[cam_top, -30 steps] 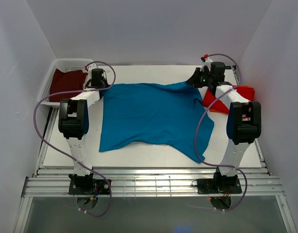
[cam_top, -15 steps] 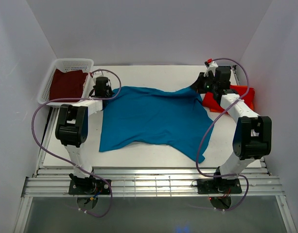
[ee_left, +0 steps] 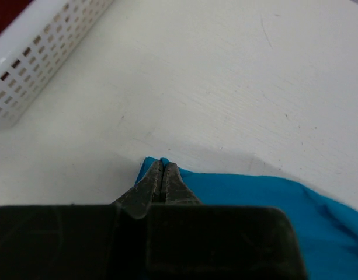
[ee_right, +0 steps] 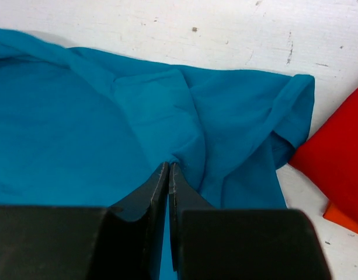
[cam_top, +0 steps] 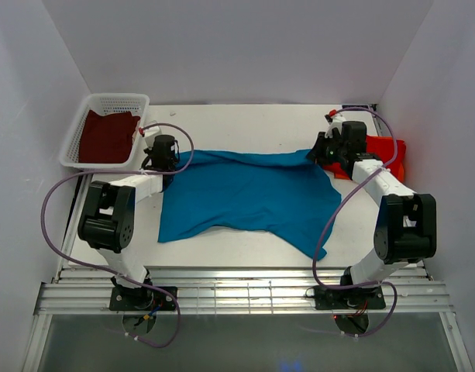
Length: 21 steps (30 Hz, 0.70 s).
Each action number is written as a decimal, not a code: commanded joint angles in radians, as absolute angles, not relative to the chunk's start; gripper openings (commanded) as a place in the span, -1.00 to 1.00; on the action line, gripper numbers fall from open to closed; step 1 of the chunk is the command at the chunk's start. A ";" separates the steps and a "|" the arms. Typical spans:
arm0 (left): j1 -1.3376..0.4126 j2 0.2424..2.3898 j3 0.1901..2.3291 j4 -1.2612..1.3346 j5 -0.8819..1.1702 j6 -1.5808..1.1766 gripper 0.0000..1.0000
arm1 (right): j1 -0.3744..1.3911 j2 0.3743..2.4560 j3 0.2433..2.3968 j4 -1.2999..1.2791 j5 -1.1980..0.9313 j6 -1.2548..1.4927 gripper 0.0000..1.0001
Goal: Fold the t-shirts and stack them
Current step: Fold the tshirt
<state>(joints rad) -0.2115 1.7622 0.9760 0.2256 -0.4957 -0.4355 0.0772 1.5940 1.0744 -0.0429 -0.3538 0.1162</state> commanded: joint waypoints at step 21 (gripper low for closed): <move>-0.238 1.675 0.948 -0.004 -0.693 -0.541 -0.68 | 0.078 1.526 1.017 -0.181 -0.190 0.090 -0.84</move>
